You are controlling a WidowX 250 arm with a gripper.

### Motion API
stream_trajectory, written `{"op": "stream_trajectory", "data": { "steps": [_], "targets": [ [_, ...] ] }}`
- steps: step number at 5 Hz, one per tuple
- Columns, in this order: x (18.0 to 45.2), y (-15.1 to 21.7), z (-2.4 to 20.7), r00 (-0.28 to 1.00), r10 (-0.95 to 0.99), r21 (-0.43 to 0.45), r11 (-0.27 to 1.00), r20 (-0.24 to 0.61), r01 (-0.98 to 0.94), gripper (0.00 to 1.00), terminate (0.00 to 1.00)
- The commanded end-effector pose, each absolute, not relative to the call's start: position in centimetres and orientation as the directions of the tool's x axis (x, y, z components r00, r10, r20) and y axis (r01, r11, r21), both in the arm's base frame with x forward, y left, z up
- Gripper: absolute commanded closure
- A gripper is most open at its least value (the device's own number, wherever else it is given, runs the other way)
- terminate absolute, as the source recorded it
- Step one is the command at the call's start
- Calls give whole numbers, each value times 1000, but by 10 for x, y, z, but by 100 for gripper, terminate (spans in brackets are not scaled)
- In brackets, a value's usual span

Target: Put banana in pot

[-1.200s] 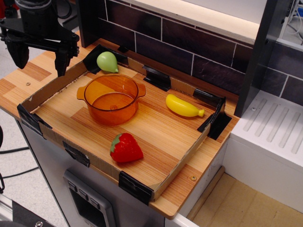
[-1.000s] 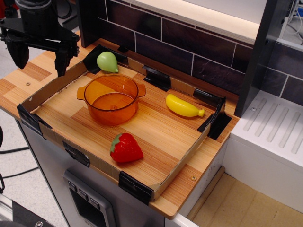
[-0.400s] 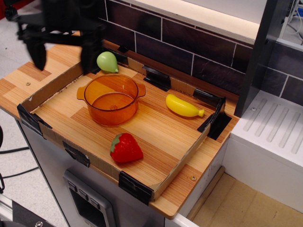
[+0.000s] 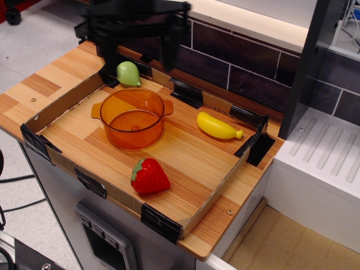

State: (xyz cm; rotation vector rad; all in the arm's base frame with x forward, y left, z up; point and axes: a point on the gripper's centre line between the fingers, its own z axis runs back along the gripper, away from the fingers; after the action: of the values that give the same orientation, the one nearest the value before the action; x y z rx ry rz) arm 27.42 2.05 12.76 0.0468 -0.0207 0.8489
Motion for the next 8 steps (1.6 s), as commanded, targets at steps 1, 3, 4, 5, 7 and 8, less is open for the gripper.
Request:
{"op": "stream_trajectory", "data": {
  "steps": [1, 3, 4, 5, 7, 8],
  "targets": [
    [310, 3, 126, 389, 920, -182, 390, 41, -903, 0, 0],
    [321, -5, 100, 144, 989, -259, 147, 32, -955, 0, 0],
    [326, -8, 85, 45, 998, -237, 53, 41, -970, 0, 0],
    [333, -13, 67, 7, 998, -201, 21, 70, -979, 0, 0],
    [345, -20, 42, -38, 994, -137, -23, 103, -990, 0, 0],
    [348, -22, 32, -46, 991, -105, -33, 122, -994, 0, 0]
  ]
}}
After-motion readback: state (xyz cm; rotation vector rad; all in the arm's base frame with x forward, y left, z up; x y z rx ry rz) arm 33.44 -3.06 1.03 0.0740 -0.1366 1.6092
